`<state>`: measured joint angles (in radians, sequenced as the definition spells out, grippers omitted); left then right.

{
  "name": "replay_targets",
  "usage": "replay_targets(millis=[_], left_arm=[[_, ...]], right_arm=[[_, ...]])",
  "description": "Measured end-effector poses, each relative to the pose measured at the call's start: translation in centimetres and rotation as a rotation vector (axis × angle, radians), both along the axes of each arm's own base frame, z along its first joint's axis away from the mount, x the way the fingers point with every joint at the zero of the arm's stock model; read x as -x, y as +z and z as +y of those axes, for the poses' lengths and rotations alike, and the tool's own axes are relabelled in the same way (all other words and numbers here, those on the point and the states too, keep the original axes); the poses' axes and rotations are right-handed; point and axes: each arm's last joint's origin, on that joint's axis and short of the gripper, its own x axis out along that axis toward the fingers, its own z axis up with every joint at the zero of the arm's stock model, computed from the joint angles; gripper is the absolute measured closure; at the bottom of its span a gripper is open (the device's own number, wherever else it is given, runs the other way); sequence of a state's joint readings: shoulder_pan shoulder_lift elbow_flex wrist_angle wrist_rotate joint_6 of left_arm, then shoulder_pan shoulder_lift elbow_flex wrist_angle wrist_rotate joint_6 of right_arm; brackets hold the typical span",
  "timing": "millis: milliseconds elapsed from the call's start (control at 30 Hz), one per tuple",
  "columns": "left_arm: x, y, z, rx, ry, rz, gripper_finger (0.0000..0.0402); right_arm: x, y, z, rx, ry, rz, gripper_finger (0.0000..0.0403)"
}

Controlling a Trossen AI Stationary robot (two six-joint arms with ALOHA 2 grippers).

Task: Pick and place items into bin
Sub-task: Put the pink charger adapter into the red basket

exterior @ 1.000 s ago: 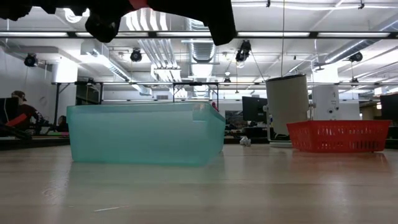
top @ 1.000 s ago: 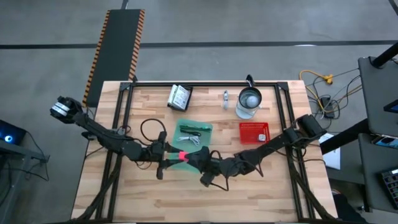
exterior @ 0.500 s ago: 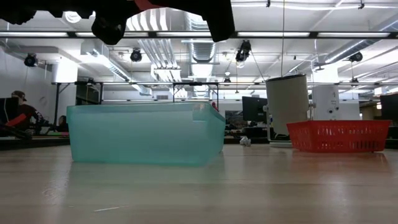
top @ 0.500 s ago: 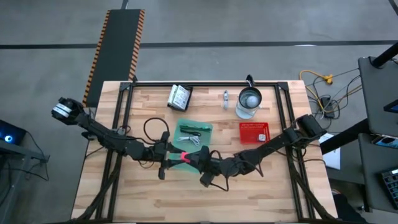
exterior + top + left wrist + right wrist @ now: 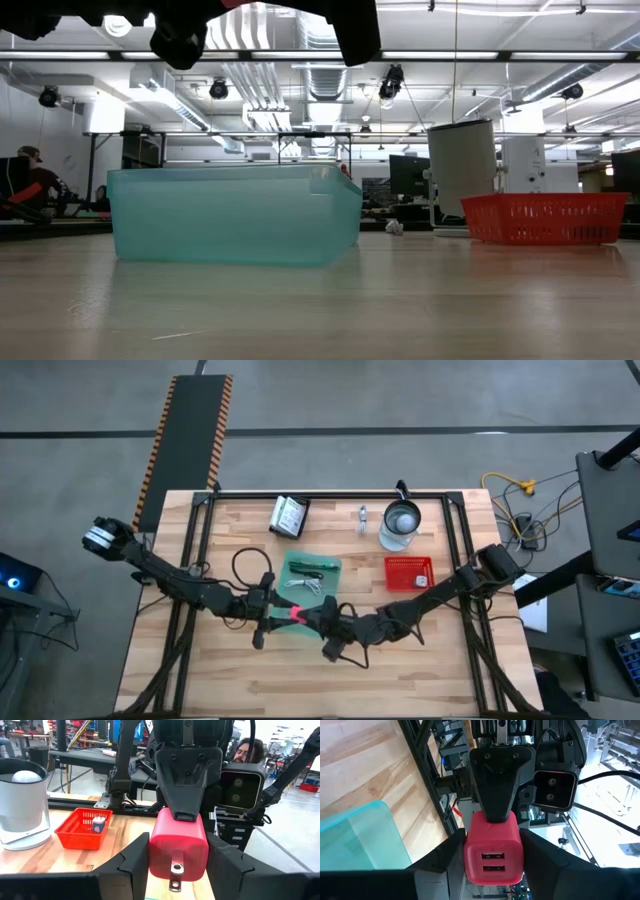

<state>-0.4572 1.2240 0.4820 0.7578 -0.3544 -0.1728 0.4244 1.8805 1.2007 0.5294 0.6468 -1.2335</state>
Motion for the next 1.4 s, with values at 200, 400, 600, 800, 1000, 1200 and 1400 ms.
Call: replay_targets(millis=[200,400,600,800,1000,1200,1400], left_arm=[[0.0,0.0,0.0,-0.011,-0.008,0.003,0.0236],[0.0,-0.2,0.0,-0.095,-0.015,0.005,0.0126],[0.4,0.1,0.2,-0.098,-0.004,0.024,0.0094],[1.6,0.4,0.8,-0.122,-0.006,0.108,0.0094],[3.1,0.5,1.5,-0.120,-0.006,0.200,0.0094],[3.5,0.4,1.7,-0.135,0.016,0.221,0.0094],[3.3,0.1,1.6,-0.121,0.020,0.244,0.0094]], right_arm=[[0.0,0.0,0.0,-0.030,-0.004,-0.008,0.0254],[0.0,0.0,-0.1,-0.087,-0.037,-0.027,0.0261],[0.1,0.1,-0.3,-0.084,-0.131,-0.040,0.0261],[0.8,0.1,-0.8,-0.119,-0.223,0.000,0.0261],[2.6,0.9,-1.7,-0.263,-0.288,0.082,0.0261],[5.5,2.4,-2.9,-0.401,-0.375,0.151,0.0261],[9.0,4.5,-4.5,-0.563,-0.482,0.174,0.0261]])
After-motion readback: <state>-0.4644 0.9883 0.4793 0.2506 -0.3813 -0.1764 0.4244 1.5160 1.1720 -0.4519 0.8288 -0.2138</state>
